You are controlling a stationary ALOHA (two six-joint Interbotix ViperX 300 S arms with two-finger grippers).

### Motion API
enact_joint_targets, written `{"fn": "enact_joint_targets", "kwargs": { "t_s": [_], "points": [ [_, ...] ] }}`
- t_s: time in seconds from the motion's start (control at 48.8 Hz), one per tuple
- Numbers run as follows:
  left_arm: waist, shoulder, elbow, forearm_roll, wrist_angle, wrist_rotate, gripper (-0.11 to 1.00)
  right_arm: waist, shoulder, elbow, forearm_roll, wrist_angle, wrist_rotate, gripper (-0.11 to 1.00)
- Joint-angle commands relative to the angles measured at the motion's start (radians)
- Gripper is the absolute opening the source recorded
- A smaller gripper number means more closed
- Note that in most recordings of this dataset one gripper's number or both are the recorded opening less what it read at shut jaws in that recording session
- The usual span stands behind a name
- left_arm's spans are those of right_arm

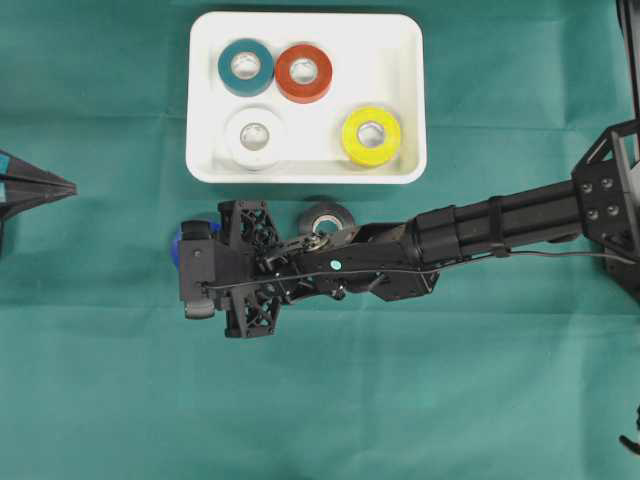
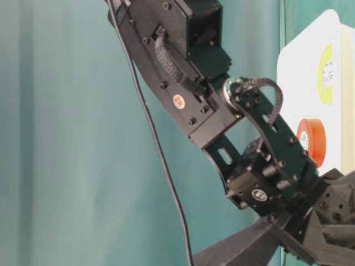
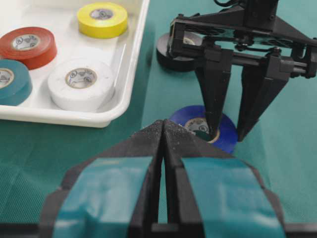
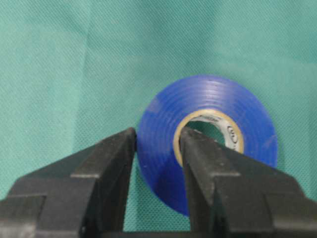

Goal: Put the tape into the white case with the right arm.
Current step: 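Close the right gripper on the blue roll's rim and lift it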

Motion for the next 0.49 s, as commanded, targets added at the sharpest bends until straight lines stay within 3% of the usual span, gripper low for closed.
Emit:
{"fn": "enact_joint_targets", "kwargs": {
  "t_s": [0.0,0.472],
  "points": [
    [0.003,0.008,-0.014,-0.002,-0.005,0.0,0.0,0.002,-0.034,-0.025,-0.005,-0.008,0.0,0.01],
    [0.003,0.006,-0.012,-0.002,-0.005,0.0,0.0,0.011,-0.158,-0.025,-0.008,0.031,-0.003,0.01]
  ]
}}
